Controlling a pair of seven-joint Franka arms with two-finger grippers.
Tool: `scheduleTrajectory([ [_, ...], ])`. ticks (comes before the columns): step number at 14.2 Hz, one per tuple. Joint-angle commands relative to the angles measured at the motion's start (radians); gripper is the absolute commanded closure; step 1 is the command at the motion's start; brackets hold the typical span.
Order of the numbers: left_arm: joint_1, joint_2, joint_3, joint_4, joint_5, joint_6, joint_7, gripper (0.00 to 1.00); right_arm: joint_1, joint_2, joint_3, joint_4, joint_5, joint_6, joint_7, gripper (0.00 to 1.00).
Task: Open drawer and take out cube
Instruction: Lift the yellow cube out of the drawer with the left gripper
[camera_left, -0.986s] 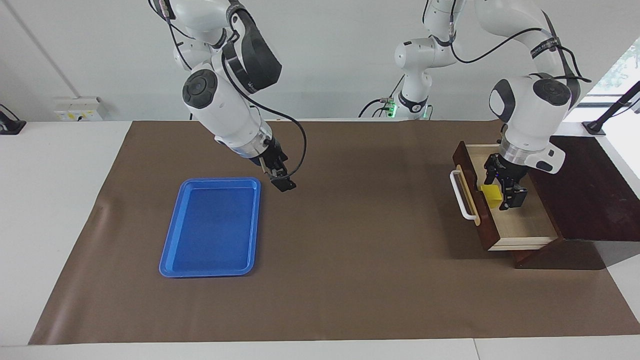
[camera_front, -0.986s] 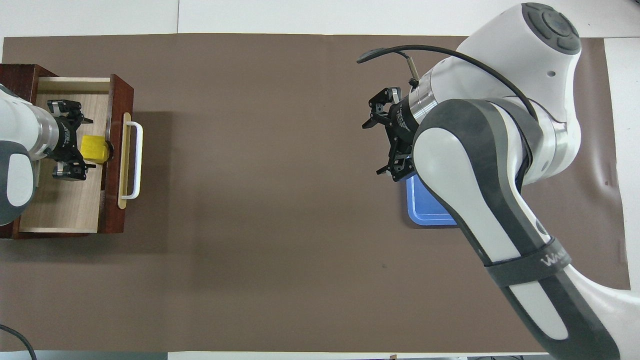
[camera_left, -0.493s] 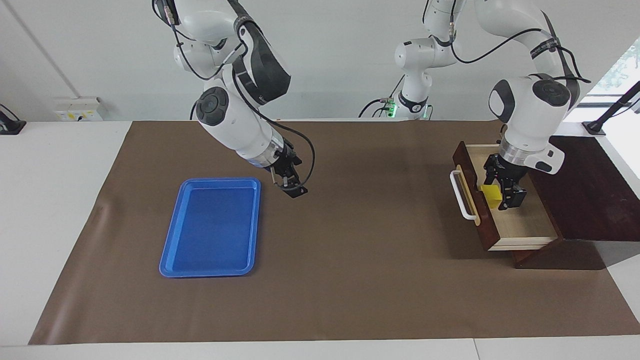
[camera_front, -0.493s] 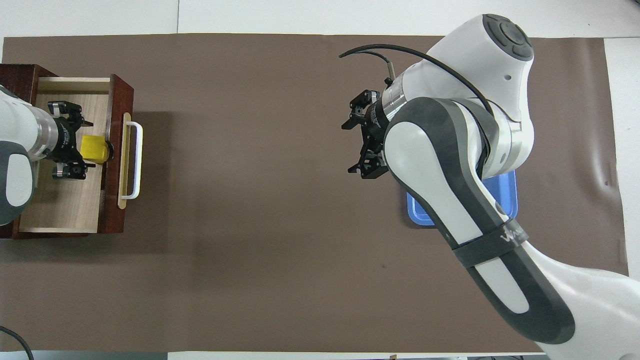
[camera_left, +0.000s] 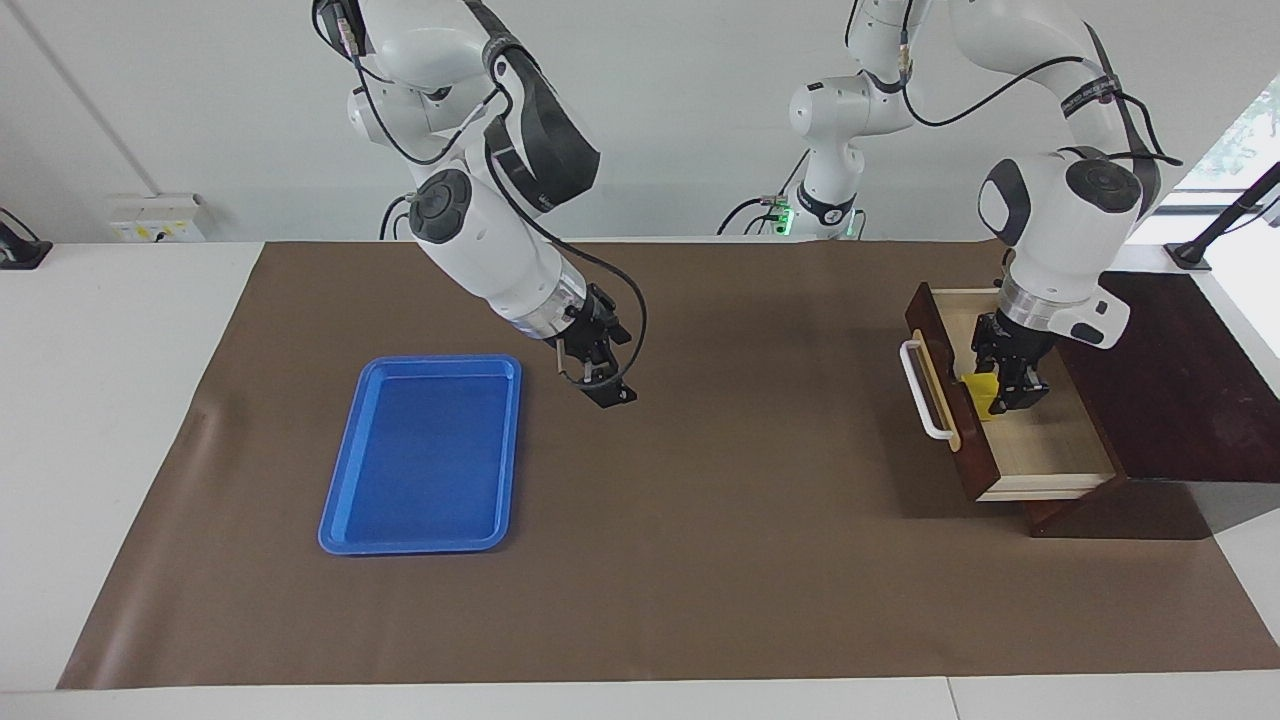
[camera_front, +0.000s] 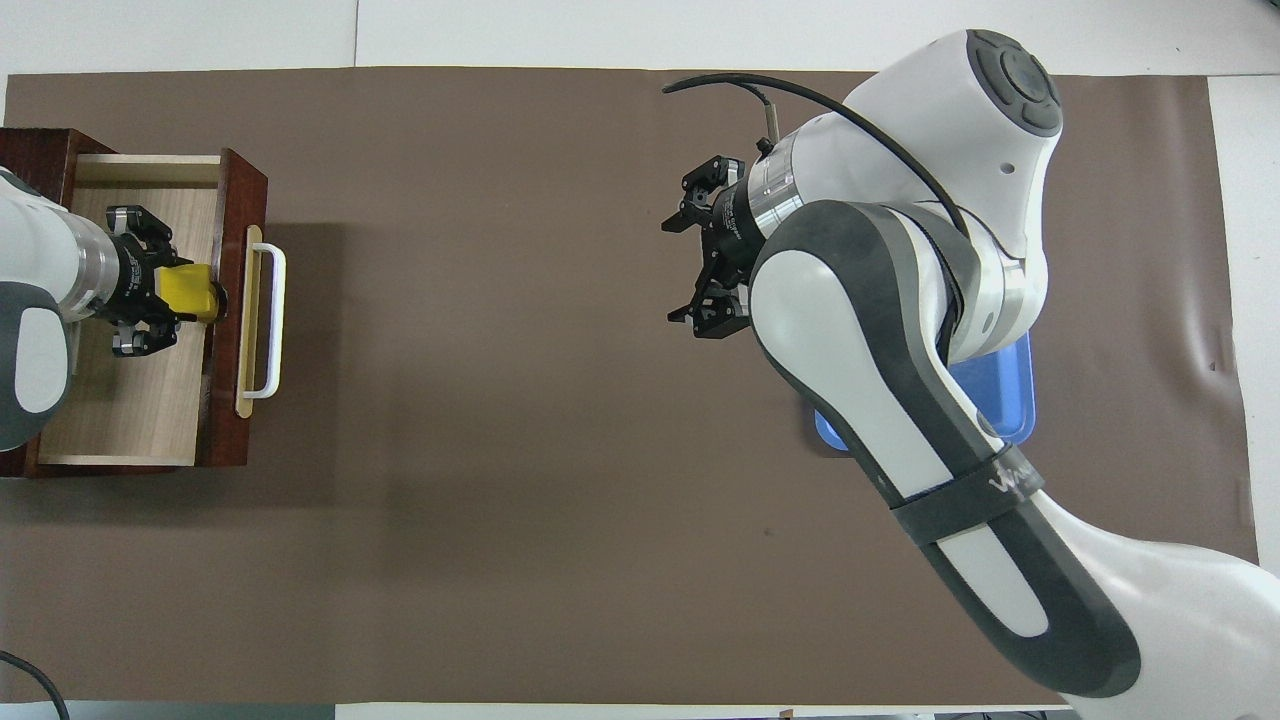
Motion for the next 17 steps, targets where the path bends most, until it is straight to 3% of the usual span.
scheduleTrajectory([
  [1, -0.022, -0.001, 0.005, 0.036, -0.006, -0.068, 0.009, 1.0, -0.002, 0.015, -0.002, 0.014, 0.056, 0.018, -0.021, 0.06],
  [6, -0.039, 0.066, 0.002, 0.34, -0.006, -0.358, 0.008, 1.0, 0.018, 0.049, -0.002, 0.015, 0.066, 0.061, -0.032, 0.06],
  [11, -0.182, 0.089, 0.004, 0.484, -0.008, -0.619, -0.044, 1.0, 0.023, 0.049, -0.002, 0.015, 0.072, 0.08, -0.098, 0.06],
  [17, -0.355, 0.088, -0.001, 0.449, -0.11, -0.539, -0.478, 1.0, 0.023, 0.049, -0.002, 0.015, 0.069, 0.08, -0.101, 0.06],
])
